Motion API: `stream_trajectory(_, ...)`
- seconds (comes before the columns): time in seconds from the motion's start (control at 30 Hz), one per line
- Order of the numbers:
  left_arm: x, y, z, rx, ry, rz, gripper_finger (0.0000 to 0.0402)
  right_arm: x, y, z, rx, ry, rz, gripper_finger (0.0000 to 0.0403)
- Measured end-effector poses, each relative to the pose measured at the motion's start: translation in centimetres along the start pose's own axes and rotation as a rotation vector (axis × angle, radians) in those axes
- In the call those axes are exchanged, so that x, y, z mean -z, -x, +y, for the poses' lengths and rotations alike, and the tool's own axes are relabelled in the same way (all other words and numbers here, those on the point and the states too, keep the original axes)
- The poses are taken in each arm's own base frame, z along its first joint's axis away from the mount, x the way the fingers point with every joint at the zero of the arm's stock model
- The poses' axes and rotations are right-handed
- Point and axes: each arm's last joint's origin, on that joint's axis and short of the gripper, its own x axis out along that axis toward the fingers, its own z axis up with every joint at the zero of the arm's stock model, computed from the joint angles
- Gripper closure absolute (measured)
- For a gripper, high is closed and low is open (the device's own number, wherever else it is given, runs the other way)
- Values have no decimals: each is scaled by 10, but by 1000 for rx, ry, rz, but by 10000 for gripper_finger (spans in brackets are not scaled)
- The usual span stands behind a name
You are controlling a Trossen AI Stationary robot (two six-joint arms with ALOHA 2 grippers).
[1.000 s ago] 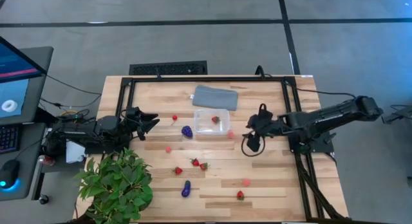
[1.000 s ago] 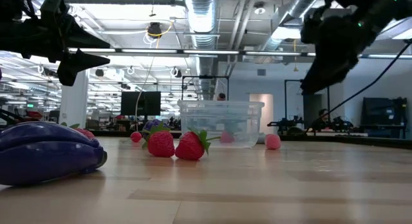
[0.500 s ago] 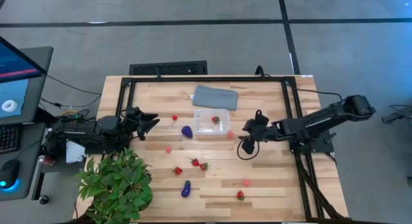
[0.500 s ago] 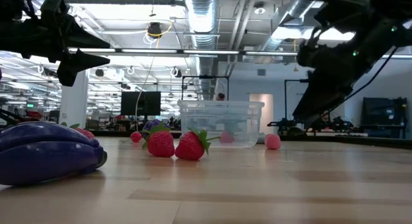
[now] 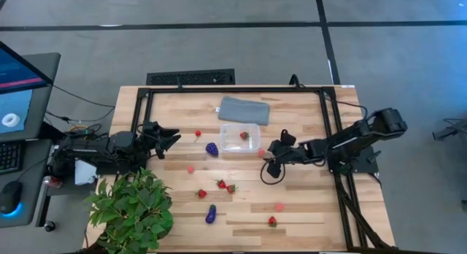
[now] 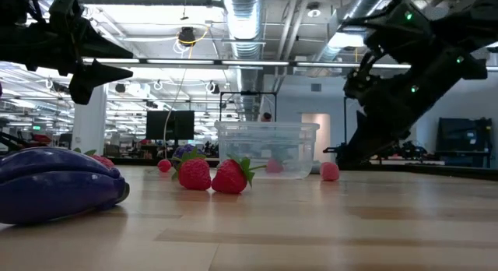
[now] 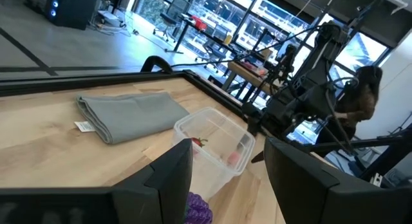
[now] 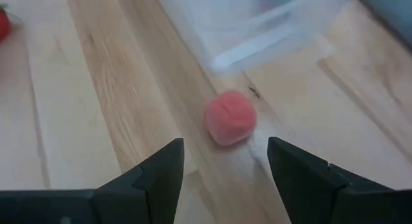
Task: Pick and placing Produce into tupperware
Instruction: Put the pink peach into the transparent bin
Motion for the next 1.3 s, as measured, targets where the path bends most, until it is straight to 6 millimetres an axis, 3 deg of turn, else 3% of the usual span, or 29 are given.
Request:
stream_trajectory(0.47, 0, 0, 0, 0, 26, 0, 219, -2, -15, -9, 33, -53, -18, 154)
stream_trajectory(1.3, 0, 0, 1, -17, 20, -10, 219, -9, -18, -15, -27, -59, -24, 154)
